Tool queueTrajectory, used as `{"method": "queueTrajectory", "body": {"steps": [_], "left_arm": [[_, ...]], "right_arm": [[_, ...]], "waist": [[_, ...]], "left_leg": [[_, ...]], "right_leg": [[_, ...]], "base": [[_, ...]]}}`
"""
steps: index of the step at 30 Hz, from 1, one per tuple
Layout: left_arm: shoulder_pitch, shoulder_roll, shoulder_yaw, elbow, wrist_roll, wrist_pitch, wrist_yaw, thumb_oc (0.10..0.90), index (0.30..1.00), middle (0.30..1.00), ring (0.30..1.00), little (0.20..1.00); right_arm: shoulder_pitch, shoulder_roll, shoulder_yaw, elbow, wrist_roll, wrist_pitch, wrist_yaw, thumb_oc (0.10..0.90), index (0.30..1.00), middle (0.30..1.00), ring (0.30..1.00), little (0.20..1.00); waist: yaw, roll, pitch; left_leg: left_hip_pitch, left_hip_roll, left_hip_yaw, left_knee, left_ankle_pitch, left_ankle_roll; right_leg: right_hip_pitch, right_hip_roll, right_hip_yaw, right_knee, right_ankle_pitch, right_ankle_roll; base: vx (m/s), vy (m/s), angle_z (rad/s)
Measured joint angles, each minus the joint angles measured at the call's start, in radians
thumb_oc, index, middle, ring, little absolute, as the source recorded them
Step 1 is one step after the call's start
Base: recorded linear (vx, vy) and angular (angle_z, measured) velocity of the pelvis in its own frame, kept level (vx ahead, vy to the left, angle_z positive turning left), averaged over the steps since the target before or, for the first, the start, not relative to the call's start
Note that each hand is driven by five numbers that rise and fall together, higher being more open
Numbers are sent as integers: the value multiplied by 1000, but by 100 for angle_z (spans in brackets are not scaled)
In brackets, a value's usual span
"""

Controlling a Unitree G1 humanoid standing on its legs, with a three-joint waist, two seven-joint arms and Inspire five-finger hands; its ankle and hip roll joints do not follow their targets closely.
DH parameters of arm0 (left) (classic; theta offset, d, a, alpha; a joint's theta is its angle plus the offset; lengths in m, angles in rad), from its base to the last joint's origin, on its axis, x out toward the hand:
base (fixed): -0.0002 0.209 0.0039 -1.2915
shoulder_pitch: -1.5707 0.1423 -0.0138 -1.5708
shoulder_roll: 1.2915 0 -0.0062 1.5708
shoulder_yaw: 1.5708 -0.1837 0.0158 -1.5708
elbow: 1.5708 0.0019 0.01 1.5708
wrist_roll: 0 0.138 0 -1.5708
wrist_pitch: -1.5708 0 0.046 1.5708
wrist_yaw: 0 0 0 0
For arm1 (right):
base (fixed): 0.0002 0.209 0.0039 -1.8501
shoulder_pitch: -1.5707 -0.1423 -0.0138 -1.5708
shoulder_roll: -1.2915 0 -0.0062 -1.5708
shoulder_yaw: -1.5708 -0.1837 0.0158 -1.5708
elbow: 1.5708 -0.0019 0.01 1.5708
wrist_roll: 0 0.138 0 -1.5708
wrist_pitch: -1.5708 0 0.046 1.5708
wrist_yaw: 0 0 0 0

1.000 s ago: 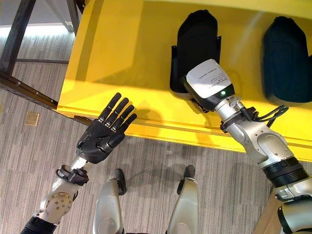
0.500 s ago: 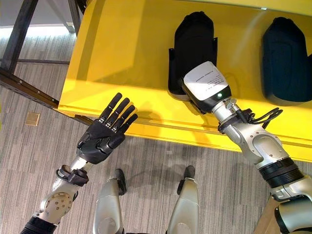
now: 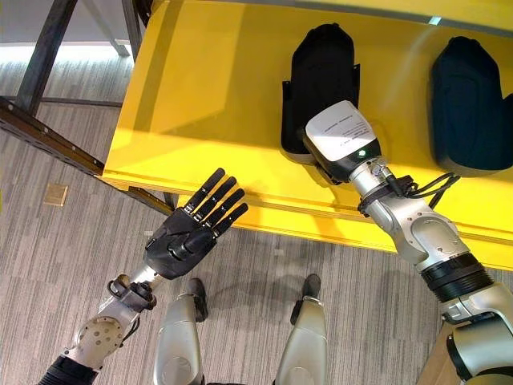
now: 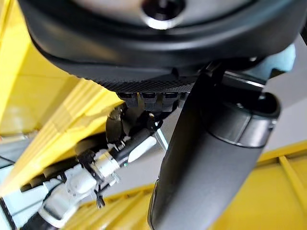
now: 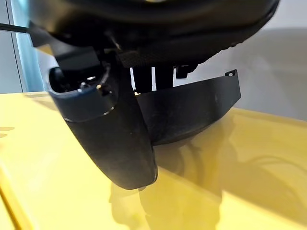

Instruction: Move parts from the plastic box to the shelf.

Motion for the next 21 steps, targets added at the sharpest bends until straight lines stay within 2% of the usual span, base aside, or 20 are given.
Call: {"method": "queueTrajectory", "body": {"steps": [5, 21], "left_arm": [[3, 3, -6, 6, 50, 15, -37, 900, 1000, 1000, 1000, 1000], [-5, 3, -4, 29, 29, -8, -72, 900, 1000, 1000, 1000, 1000]], "right_arm": [[0, 8, 0, 11, -16, 5, -26, 900, 1000, 1000, 1000, 1000], [0, 36, 0, 38, -52, 13, -104, 900, 1000, 1000, 1000, 1000]], "waist": [[0, 0, 0], [-7, 1, 0]], "left_leg": [[-2, 1, 0, -1, 0, 0], [-6, 0, 7, -5, 0, 0]], "right_leg": [[0, 1, -1, -3, 1, 0], [-3, 1, -1, -21, 15, 1]], "base": [[0, 0, 0], [5, 17, -1]]}}
